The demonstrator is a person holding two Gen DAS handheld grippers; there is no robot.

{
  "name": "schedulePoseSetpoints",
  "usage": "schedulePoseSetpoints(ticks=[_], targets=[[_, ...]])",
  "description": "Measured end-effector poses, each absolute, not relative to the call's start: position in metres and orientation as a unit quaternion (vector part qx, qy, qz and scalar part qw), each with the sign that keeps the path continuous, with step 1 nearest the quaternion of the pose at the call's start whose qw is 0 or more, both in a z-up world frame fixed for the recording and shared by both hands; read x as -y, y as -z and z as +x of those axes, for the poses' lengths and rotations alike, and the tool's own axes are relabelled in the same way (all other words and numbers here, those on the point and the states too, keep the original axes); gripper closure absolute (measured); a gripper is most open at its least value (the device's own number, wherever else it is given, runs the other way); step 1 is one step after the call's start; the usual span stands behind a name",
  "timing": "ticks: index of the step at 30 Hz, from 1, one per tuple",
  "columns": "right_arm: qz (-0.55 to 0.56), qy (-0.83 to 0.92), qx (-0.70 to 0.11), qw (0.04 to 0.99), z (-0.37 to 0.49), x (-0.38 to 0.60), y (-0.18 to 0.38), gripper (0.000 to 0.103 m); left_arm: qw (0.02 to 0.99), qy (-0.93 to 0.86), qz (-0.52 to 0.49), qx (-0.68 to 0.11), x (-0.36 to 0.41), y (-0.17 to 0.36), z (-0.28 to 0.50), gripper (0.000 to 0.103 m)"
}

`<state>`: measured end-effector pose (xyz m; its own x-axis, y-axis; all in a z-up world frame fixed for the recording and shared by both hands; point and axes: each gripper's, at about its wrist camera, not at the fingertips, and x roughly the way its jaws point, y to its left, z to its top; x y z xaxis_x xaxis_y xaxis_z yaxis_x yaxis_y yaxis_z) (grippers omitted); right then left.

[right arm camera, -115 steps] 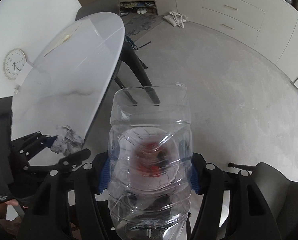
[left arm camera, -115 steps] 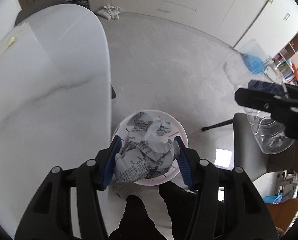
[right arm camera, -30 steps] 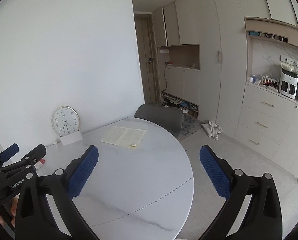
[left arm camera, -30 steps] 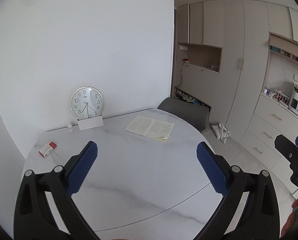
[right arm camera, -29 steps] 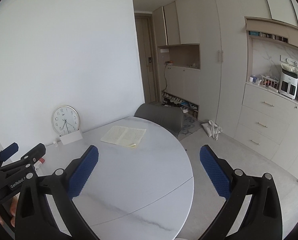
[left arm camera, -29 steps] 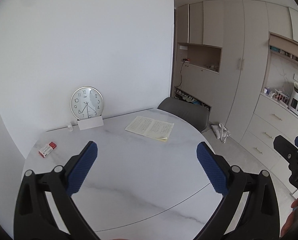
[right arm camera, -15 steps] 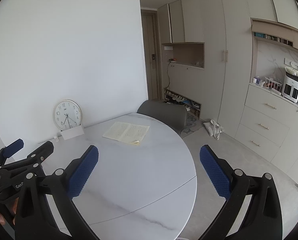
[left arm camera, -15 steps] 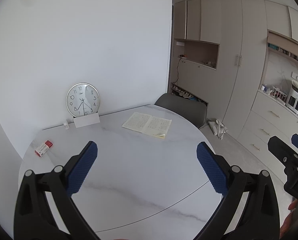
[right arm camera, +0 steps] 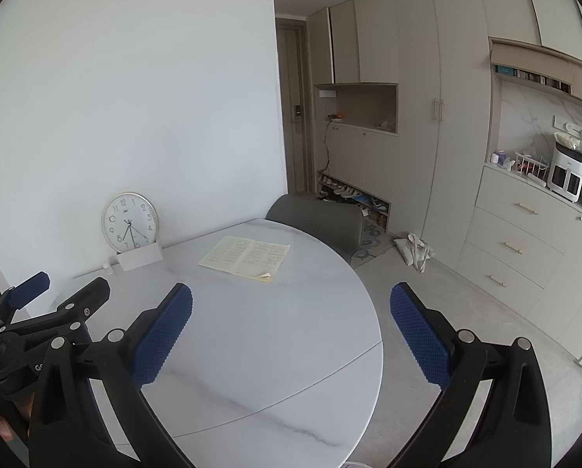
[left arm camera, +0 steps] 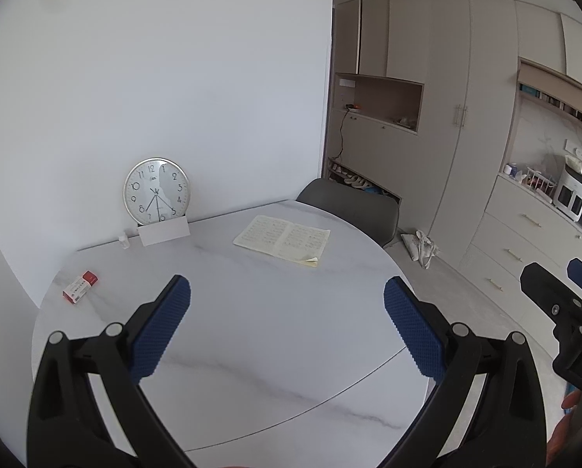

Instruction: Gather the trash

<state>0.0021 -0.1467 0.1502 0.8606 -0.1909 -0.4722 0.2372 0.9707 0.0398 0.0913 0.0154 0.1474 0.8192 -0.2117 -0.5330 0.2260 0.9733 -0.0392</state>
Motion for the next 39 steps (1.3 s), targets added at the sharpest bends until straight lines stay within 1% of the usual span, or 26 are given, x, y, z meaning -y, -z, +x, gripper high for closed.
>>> schedulePoseSetpoints(ticks=[39], targets=[[0.059,0.117,-0.245,0.960,-0.0017,0.1550,-0.1458,0.002,0.951,0.120,0.027,-0.283,-0.0092,-0.1398,0.0923,0.008]])
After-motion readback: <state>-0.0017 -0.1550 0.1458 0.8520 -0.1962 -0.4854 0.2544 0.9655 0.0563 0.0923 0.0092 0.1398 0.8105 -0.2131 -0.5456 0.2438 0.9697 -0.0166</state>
